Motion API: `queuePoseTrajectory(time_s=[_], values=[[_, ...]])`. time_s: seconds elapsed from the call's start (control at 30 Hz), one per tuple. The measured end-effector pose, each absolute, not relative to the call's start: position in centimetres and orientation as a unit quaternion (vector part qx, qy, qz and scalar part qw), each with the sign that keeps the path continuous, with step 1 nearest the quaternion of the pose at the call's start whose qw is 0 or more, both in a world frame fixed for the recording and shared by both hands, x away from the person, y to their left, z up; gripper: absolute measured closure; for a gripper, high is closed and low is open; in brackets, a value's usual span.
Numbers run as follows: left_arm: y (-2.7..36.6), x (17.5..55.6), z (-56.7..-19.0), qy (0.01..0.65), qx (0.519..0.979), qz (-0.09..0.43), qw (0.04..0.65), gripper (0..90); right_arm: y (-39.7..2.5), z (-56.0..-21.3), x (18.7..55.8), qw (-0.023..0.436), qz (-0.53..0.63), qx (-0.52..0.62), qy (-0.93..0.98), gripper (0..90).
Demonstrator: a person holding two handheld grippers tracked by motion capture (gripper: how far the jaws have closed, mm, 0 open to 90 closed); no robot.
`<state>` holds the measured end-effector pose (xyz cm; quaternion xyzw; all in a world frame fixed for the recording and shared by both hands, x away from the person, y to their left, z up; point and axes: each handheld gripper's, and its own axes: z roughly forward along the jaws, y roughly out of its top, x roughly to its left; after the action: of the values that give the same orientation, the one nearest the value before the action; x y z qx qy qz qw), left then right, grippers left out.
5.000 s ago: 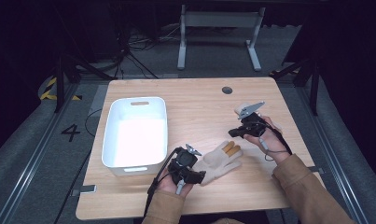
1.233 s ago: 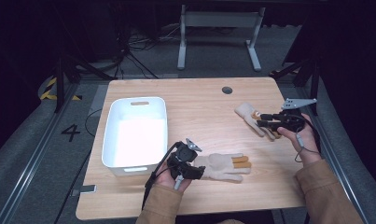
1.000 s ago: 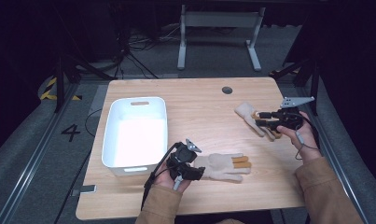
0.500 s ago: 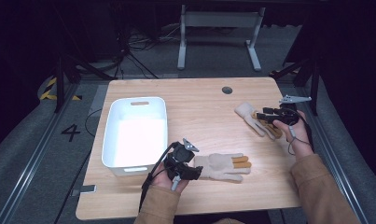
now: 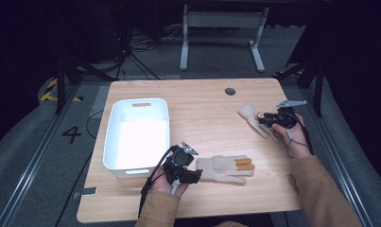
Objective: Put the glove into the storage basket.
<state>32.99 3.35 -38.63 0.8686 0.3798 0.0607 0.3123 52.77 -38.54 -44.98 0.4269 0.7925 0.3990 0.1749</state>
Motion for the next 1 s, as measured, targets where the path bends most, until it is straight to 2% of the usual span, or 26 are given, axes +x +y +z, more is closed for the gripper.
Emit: queuePoseTrajectory(time_s=[0.13, 0.27, 0.43, 0.77, 1.0], values=[[3.3, 33.0, -38.7, 0.379, 0.869, 0.059, 0.311, 42.7, -38.5, -45.4, 52.9, 0.176, 0.39, 0.426, 0.797, 56.1], [3.3, 33.0, -38.8, 0.381, 0.868, 0.059, 0.312, 42.8, -38.3, -45.6, 52.8, 0.179, 0.374, 0.427, 0.804, 64.5], [3.4, 33.0, -38.8, 0.38, 0.869, 0.061, 0.31, 42.9, -38.2, -45.4, 52.7, 0.181, 0.37, 0.422, 0.808, 68.9], [3.4, 33.0, -38.8, 0.38, 0.869, 0.061, 0.311, 42.9, -38.2, -44.7, 52.5, 0.174, 0.376, 0.418, 0.809, 70.6], [3.3, 33.1, -38.9, 0.379, 0.87, 0.057, 0.311, 42.7, -38.2, -42.8, 51.8, 0.174, 0.382, 0.396, 0.817, 71.2]])
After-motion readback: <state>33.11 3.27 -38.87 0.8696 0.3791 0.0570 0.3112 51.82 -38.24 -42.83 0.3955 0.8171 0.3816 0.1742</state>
